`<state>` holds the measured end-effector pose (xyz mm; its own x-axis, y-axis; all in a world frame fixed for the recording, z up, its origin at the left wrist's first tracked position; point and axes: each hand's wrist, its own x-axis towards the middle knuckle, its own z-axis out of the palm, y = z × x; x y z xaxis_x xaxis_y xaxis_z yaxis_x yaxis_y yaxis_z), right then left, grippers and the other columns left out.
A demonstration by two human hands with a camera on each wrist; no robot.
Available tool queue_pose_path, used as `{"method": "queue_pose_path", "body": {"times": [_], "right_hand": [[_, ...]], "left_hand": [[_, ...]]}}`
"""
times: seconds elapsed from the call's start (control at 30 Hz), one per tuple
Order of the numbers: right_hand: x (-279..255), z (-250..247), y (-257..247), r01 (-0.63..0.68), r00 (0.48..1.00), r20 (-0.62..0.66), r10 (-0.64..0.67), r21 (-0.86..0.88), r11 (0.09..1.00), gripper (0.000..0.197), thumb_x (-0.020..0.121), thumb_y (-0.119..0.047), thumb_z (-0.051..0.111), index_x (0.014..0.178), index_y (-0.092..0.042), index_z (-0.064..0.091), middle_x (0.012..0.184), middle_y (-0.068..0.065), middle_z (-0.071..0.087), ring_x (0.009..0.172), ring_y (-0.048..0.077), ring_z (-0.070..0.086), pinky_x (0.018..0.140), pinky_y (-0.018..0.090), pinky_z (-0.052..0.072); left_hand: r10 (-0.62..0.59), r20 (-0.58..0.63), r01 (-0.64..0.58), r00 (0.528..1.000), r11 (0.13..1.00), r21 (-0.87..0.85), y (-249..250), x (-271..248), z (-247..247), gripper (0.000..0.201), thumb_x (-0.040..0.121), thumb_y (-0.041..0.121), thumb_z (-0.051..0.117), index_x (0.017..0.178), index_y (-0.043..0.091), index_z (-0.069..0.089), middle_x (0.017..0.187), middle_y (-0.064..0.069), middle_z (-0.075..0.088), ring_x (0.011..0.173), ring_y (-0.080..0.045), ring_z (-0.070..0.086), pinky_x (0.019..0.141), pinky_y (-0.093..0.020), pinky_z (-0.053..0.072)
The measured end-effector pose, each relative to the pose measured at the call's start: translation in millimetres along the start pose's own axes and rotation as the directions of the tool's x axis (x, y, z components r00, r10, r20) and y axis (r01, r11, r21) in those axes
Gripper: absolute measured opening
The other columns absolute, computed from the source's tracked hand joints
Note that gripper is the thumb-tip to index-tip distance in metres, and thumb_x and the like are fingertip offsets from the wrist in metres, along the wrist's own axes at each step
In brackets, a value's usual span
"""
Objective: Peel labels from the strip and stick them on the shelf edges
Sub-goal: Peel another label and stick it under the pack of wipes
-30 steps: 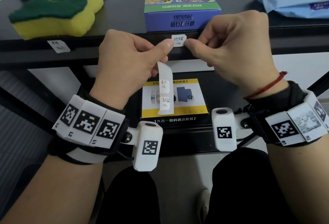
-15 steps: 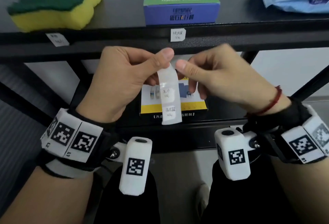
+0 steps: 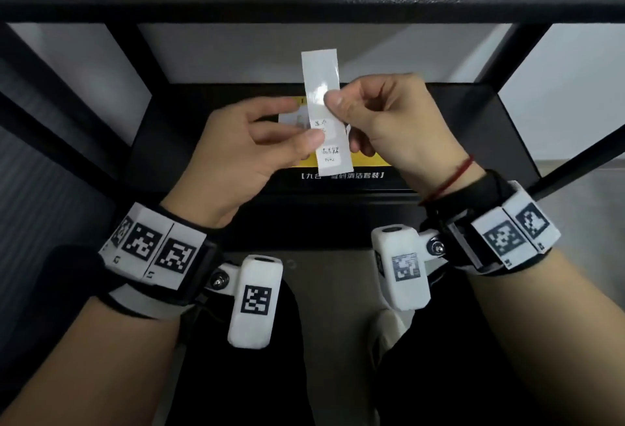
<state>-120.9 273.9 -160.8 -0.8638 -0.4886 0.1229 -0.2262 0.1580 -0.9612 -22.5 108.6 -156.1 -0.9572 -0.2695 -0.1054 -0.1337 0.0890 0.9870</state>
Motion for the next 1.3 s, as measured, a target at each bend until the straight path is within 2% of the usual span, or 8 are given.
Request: {"method": "queue_pose_path", "body": {"times": [0.07,0.17,0.4,0.53,0.63,0.83,1.13,1.3], "right_hand": [[1.9,8.3,6.4,0.015,0.999,-0.028,-0.015,0.002,1.000,0.025,0.097,-0.020,0.067,0.085,0.002,0.071,0.072,0.030,0.067,0.047,0.019,0.052,0.041,0.024,0.039],[3.3,15.3,13.9,0.018,0.998,-0.056,-0.019,-0.003,1.000,0.024,0.097,-0.021,0.066,0.081,-0.003,0.071,0.068,0.029,0.065,0.045,0.020,0.052,0.043,0.025,0.039],[5.9,15.9,19.3,0.006,0.996,-0.090,-0.010,-0.052,0.999,0.015,0.094,-0.021,0.071,0.090,-0.008,0.065,0.069,0.006,0.064,0.046,0.017,0.057,0.045,0.022,0.042],[4.9,12.1,20.2,0.109,0.965,-0.210,-0.157,-0.224,0.968,0.039,0.083,-0.029,0.081,0.103,-0.018,0.051,0.080,-0.008,0.057,0.071,0.020,0.062,0.060,0.040,0.054],[1.6,10.8,17.8,0.198,0.957,-0.143,-0.251,-0.308,0.931,0.036,0.080,-0.027,0.083,0.101,-0.023,0.054,0.082,-0.010,0.052,0.070,0.017,0.055,0.062,0.031,0.050],[-1.7,13.9,21.2,0.257,0.964,0.064,-0.258,-0.475,0.841,0.034,0.081,-0.033,0.083,0.113,-0.027,0.071,0.097,-0.004,0.054,0.072,-0.008,0.048,0.074,0.005,0.037],[-3.6,17.1,23.7,0.290,0.947,0.026,-0.319,-0.492,0.821,0.023,0.086,-0.028,0.079,0.108,-0.025,0.077,0.099,-0.006,0.061,0.081,-0.004,0.053,0.076,0.020,0.049],[-6.1,19.1,22.4,0.298,0.945,0.029,-0.326,-0.485,0.822,0.017,0.087,-0.026,0.077,0.104,-0.023,0.077,0.092,-0.015,0.069,0.073,0.006,0.064,0.071,0.015,0.051]], "left_hand": [[-0.030,0.005,0.029,1.000,0.999,0.044,-6.4,-0.7,-2.2,0.053,0.081,0.017,0.084,0.130,0.017,0.065,0.100,-0.004,0.082,0.096,-0.011,0.079,0.089,-0.027,0.062],[-0.039,-0.012,0.039,0.999,0.998,0.059,-12.5,0.4,-5.6,0.049,0.080,0.012,0.085,0.125,0.020,0.068,0.099,-0.004,0.082,0.094,-0.011,0.079,0.091,-0.026,0.061],[-0.030,-0.035,0.031,0.999,0.998,0.048,-22.2,8.2,-8.4,0.044,0.082,0.010,0.083,0.122,0.021,0.069,0.099,-0.004,0.082,0.094,-0.012,0.079,0.089,-0.029,0.061],[-0.010,-0.049,0.012,0.999,0.999,0.043,-23.9,11.7,-8.9,0.043,0.081,0.007,0.083,0.120,0.020,0.069,0.098,-0.004,0.081,0.091,-0.012,0.079,0.082,-0.022,0.060],[0.007,-0.053,-0.004,0.999,0.999,0.043,-25.1,13.2,-8.2,0.043,0.080,0.006,0.084,0.117,0.022,0.070,0.096,-0.003,0.081,0.090,-0.010,0.079,0.080,-0.018,0.059],[0.055,-0.039,-0.053,0.998,0.997,0.053,-23.3,12.6,-6.9,0.041,0.081,0.006,0.083,0.111,0.031,0.069,0.093,0.004,0.081,0.090,-0.008,0.078,0.084,-0.018,0.059],[0.085,-0.022,-0.084,0.996,0.996,0.040,-24.4,10.8,-6.3,0.043,0.082,0.002,0.081,0.115,0.027,0.069,0.095,0.002,0.081,0.093,-0.009,0.078,0.084,-0.019,0.059],[0.091,-0.010,-0.091,0.996,0.996,0.013,-24.5,10.1,-6.0,0.040,0.083,-0.001,0.079,0.112,0.025,0.071,0.106,0.002,0.078,0.100,-0.008,0.076,0.087,-0.017,0.058]]}}
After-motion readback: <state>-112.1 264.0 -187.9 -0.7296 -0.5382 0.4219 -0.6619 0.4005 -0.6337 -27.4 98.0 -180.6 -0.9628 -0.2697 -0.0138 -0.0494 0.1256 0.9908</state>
